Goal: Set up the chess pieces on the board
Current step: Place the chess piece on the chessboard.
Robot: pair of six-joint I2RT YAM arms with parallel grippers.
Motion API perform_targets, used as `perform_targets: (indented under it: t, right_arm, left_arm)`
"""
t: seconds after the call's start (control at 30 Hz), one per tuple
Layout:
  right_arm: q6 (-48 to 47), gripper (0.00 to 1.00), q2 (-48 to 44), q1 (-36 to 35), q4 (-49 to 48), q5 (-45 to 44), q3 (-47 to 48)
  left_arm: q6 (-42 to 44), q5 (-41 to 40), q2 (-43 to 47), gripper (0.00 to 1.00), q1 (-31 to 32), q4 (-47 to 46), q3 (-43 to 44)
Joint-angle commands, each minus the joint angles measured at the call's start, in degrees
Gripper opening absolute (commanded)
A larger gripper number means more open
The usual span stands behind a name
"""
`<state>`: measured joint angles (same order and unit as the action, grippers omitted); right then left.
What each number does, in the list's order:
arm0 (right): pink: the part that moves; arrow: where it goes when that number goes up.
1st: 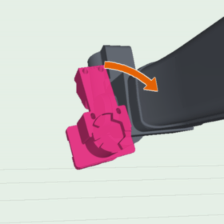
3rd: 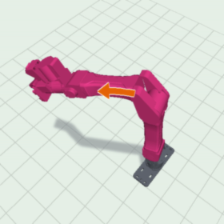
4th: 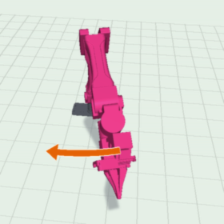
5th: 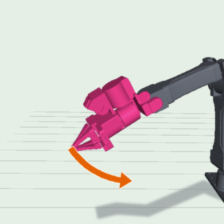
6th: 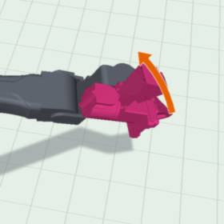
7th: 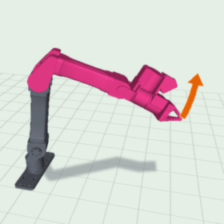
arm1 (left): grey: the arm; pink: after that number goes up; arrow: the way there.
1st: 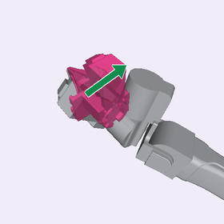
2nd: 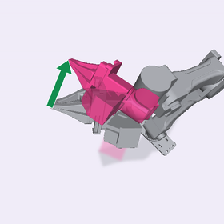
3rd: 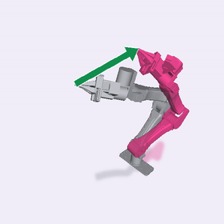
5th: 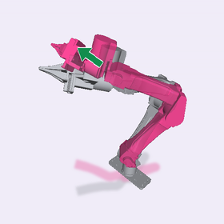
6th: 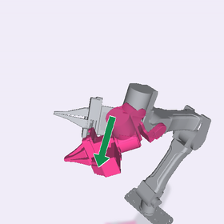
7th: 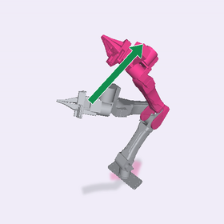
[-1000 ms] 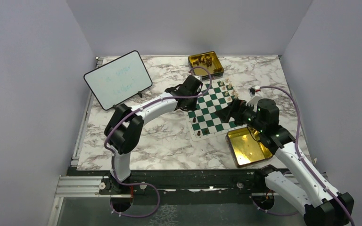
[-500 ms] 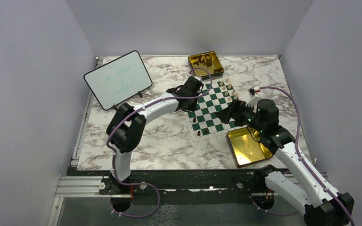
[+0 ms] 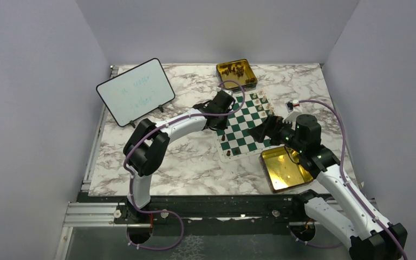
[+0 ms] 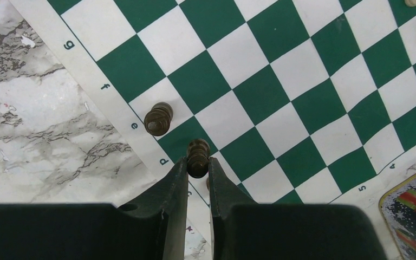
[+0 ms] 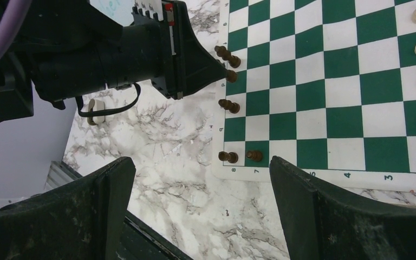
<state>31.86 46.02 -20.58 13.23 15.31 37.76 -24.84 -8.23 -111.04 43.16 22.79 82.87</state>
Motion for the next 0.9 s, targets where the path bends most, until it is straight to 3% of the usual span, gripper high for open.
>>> perform_targets:
  t: [0.0, 0.87]
  right_arm:
    - [-0.8, 1.00, -0.9, -0.2, 0.7, -1.3, -0.4]
    - [-0.8, 1.00, -1.8, -0.2, 1.3, -1.2, -0.4]
  left_arm:
    - [-0.4, -1.5, -1.1, 0.09, 0.3, -1.1, -1.2]
    - [0.1, -1.5, -2.2, 0.11, 0.4, -2.6, -2.7]
